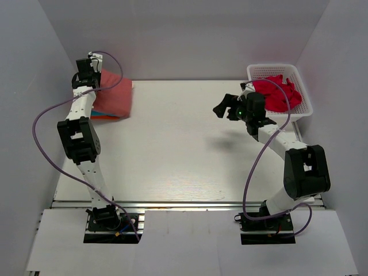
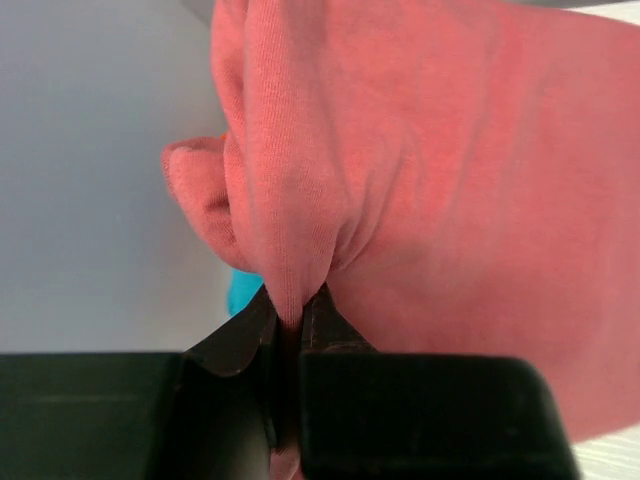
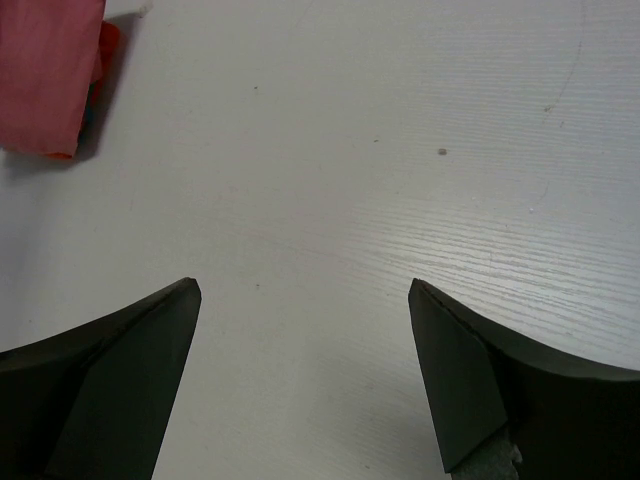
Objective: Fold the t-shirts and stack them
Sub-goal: Put the neatly folded tshirt into the corner of the board with the left arm
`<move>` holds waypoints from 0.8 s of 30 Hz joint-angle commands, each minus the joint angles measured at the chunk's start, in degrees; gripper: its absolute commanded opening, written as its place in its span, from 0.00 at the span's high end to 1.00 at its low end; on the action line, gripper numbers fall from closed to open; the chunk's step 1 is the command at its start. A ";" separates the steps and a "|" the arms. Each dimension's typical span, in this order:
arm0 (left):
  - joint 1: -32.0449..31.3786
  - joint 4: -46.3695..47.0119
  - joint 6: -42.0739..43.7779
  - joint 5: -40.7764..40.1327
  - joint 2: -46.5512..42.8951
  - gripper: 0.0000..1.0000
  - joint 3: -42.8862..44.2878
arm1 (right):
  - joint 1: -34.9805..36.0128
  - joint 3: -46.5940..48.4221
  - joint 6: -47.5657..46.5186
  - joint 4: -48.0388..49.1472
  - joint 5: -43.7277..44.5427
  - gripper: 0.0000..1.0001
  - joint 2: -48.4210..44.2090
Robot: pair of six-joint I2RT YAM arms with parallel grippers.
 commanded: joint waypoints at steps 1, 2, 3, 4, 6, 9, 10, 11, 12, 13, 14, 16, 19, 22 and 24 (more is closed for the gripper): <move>1.61 2.40 -0.65 -0.89 -1.17 1.00 3.32 | 0.24 3.32 0.72 1.21 -1.27 0.10 0.86; 1.62 2.40 -0.04 -1.59 -0.47 1.00 3.32 | 0.41 3.50 0.81 1.21 -1.44 0.10 0.95; 2.14 3.09 -0.03 -1.60 0.14 1.00 3.32 | 0.24 3.58 0.98 1.12 -1.96 0.10 1.47; 2.67 3.10 0.49 -1.60 0.15 1.00 3.32 | 0.15 3.85 0.90 1.03 -2.06 0.10 1.65; 3.28 4.85 0.49 -3.08 1.38 1.00 3.32 | 0.42 4.46 1.16 0.60 -2.32 0.10 2.26; 4.34 4.86 0.49 -5.80 4.19 0.98 4.90 | 0.33 5.25 1.16 0.07 -2.67 0.10 3.14; 4.34 4.86 0.49 -7.73 4.98 0.81 5.60 | 0.33 5.52 1.25 -0.19 -2.93 0.10 3.58; 4.34 4.86 0.49 -8.88 5.59 0.56 6.13 | 0.24 5.87 0.99 -0.54 -2.94 0.10 3.67; 4.34 5.56 -0.90 -10.98 6.91 0.16 6.92 | 0.24 5.96 0.81 -0.64 -2.85 0.10 3.93; 4.87 4.61 -1.52 -12.83 7.61 0.01 7.88 | 0.41 6.31 0.81 -0.72 -3.02 0.10 4.37; 4.87 3.38 -1.53 -13.37 8.40 0.00 10.59 | 0.33 6.66 0.81 -1.07 -3.28 0.10 4.46; 4.87 1.79 -3.98 -14.24 9.12 0.00 12.45 | 0.33 7.10 0.46 -1.69 -4.16 0.10 4.81; 4.87 1.26 -6.36 -11.55 6.67 0.00 10.98 | 0.42 7.10 0.19 -1.69 -4.78 0.10 4.64; 3.65 2.74 -9.07 -8.99 1.67 0.00 6.07 | 0.68 6.92 -0.94 -2.04 -5.31 0.10 4.11; 3.64 2.75 -10.66 -6.97 -0.80 0.00 4.03 | 0.59 6.84 -1.65 -2.48 -5.48 0.10 3.85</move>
